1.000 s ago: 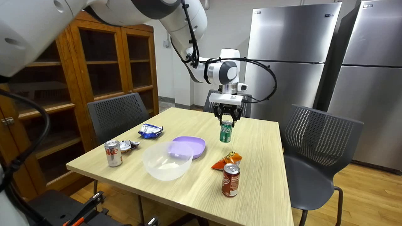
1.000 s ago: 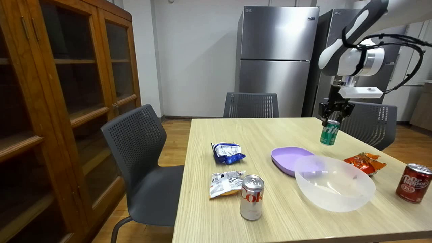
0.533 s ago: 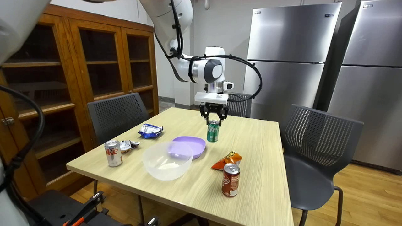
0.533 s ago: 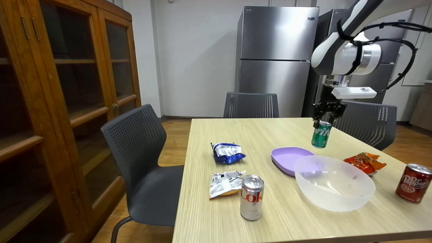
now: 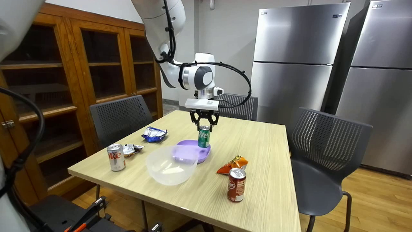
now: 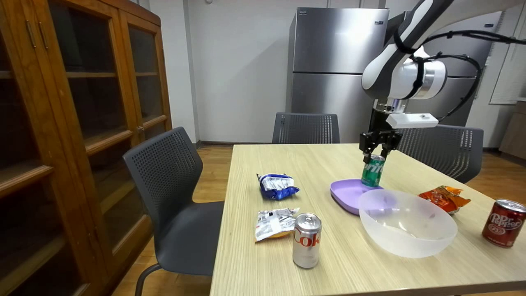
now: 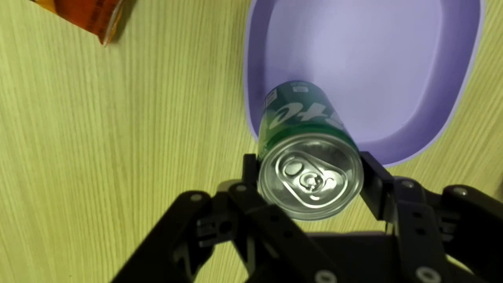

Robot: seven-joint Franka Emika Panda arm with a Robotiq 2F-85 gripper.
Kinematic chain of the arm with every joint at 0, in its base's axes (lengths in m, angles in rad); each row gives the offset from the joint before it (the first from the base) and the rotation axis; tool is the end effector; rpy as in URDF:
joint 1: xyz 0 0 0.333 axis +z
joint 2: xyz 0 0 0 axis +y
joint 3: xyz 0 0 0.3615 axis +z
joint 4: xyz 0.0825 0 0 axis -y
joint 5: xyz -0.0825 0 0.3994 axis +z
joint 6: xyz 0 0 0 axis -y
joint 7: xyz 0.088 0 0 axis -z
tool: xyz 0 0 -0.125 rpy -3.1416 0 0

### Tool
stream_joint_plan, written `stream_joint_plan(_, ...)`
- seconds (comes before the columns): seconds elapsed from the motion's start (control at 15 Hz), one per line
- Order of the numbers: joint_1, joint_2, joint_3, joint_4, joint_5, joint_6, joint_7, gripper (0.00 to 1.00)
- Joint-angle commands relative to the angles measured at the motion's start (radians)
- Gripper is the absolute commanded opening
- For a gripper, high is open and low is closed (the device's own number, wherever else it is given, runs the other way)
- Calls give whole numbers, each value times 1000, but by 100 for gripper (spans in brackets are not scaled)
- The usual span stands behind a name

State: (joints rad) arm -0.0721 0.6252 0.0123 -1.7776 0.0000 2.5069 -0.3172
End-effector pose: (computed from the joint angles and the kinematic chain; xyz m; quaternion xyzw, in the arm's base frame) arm 0.7076 -0.0432 0.2230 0.9906 0.1268 0.0518 0.0063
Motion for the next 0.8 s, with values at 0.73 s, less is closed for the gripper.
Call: stream_joint_plan(0.73,18,12,24,11,-48,9,8,38)
